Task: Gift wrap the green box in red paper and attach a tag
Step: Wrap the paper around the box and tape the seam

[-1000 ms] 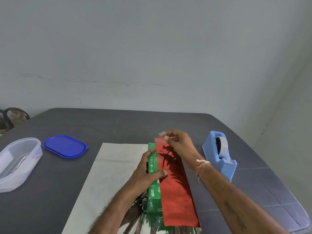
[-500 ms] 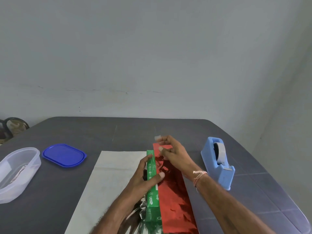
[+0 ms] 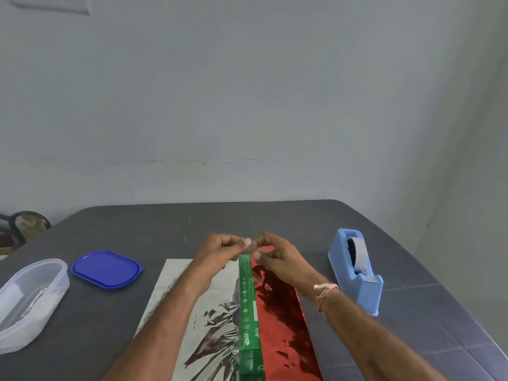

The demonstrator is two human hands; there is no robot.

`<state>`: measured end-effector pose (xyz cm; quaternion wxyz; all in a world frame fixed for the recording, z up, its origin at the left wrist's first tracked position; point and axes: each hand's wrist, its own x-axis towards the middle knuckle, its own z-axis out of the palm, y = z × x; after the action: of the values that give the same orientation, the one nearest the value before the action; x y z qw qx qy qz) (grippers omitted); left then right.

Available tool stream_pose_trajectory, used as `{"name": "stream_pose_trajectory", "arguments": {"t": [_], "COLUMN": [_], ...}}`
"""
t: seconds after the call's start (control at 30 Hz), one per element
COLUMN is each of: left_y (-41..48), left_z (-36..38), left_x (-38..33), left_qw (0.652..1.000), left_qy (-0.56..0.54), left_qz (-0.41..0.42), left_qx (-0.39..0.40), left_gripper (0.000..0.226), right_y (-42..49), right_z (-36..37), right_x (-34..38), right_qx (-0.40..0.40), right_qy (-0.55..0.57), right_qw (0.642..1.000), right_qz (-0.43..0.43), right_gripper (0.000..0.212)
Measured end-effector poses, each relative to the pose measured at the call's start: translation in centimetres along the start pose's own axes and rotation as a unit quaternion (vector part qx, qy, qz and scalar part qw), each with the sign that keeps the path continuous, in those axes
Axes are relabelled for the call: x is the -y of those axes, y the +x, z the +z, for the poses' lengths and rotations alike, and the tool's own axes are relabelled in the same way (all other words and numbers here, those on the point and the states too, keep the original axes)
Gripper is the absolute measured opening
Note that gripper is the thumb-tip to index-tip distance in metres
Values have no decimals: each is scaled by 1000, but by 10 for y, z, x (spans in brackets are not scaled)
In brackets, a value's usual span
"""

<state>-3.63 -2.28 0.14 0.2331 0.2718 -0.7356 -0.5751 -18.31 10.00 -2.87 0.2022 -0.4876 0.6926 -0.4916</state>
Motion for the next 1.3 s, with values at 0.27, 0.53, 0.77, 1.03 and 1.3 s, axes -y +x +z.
{"name": "stream_pose_trajectory", "arguments": {"t": [0.27,0.53,0.77,1.03,1.3], "left_y": [3,-13,-13,-6,7], "left_z": [4,14,24,41,51], "left_x": [10,28,25,32,47], "left_qw": [997,972,979,969,964], "left_qy": [5,43,-131,-182,-163], "left_qz": [62,173,62,-12,-109], "left_qx": [-48,-154,-140,-164,-179], "left_gripper": [4,6,5,5,19], "right_y": [2,8,5,4,0], "right_z": [4,7,9,8,7], "right_x": [-1,-4,-5,-11,-15], "right_qx": [-20,-30,-81,-130,-156], "right_qy": [-6,49,62,104,139], "right_qw": [999,996,992,982,971], "right_qz": [25,61,77,94,113], "right_gripper": [13,29,9,5,21]}}
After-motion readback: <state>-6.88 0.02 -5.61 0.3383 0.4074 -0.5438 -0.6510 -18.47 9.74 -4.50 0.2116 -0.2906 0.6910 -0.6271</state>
